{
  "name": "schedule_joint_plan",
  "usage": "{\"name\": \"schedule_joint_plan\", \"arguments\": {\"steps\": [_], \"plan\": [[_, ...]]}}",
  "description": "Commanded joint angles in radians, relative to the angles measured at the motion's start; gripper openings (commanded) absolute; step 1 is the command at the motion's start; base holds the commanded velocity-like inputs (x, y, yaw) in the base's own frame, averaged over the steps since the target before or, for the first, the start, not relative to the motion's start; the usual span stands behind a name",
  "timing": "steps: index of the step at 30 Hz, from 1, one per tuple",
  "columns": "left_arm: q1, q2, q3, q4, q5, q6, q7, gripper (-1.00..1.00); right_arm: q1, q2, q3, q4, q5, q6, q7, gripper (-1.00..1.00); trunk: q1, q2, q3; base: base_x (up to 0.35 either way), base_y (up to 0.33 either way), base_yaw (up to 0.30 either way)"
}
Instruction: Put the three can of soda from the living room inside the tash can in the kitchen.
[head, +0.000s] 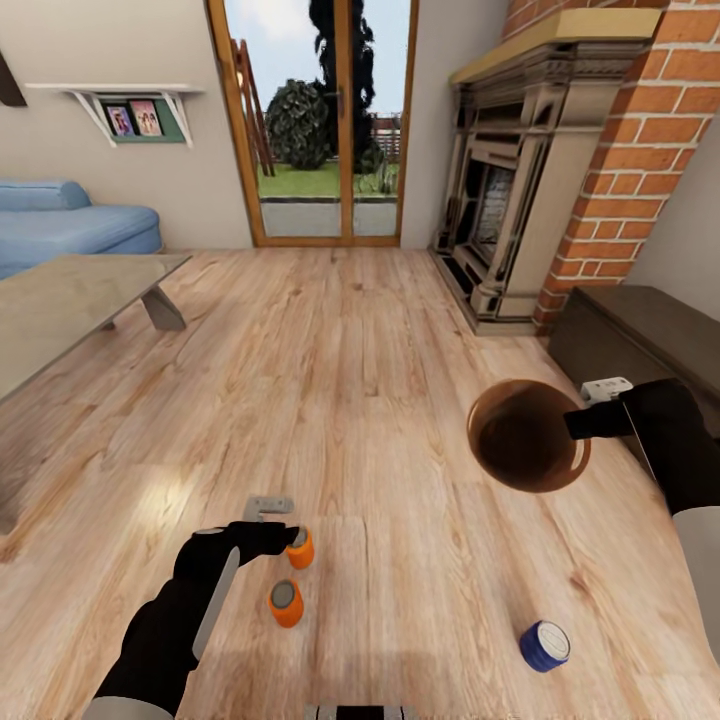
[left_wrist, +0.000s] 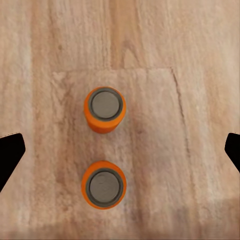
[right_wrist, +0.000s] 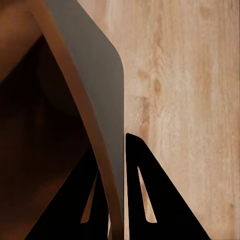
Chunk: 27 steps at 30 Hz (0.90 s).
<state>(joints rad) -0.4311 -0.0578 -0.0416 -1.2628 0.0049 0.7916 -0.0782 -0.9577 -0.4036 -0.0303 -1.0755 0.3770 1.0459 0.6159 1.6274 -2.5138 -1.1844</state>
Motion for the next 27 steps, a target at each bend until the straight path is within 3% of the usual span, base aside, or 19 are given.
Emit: {"name": "schedule_joint_plan", "arguments": {"steps": [1, 10, 20, 27], "plan": [[0.0, 0.0, 0.0, 0.0, 0.0, 0.0, 0.0, 1.0, -0.001, 0.0, -0.001, -0.001, -0.013, 0.001, 0.004, -1.0, 0.0, 0.0, -0.004, 0.0, 0.0, 0.0], [0.0, 0.0, 0.0, 0.0, 0.001, 0.0, 0.0, 1.0, -0.002, 0.001, 0.002, -0.003, -0.011, 0.001, 0.004, -1.0, 0.004, -0.003, -0.04, 0.0, 0.0, 0.0], [0.0, -0.001, 0.0, -0.004, 0.004, 0.0, 0.0, 1.0, -0.003, -0.001, 0.006, -0.018, -0.005, 0.001, 0.004, -1.0, 0.004, -0.003, -0.04, 0.0, 0.0, 0.0], [0.0, -0.001, 0.0, -0.006, 0.004, 0.0, 0.0, 1.0, -0.025, 0.008, 0.005, -0.05, 0.071, 0.001, 0.005, -1.0, 0.004, -0.003, -0.04, 0.0, 0.0, 0.0]]}}
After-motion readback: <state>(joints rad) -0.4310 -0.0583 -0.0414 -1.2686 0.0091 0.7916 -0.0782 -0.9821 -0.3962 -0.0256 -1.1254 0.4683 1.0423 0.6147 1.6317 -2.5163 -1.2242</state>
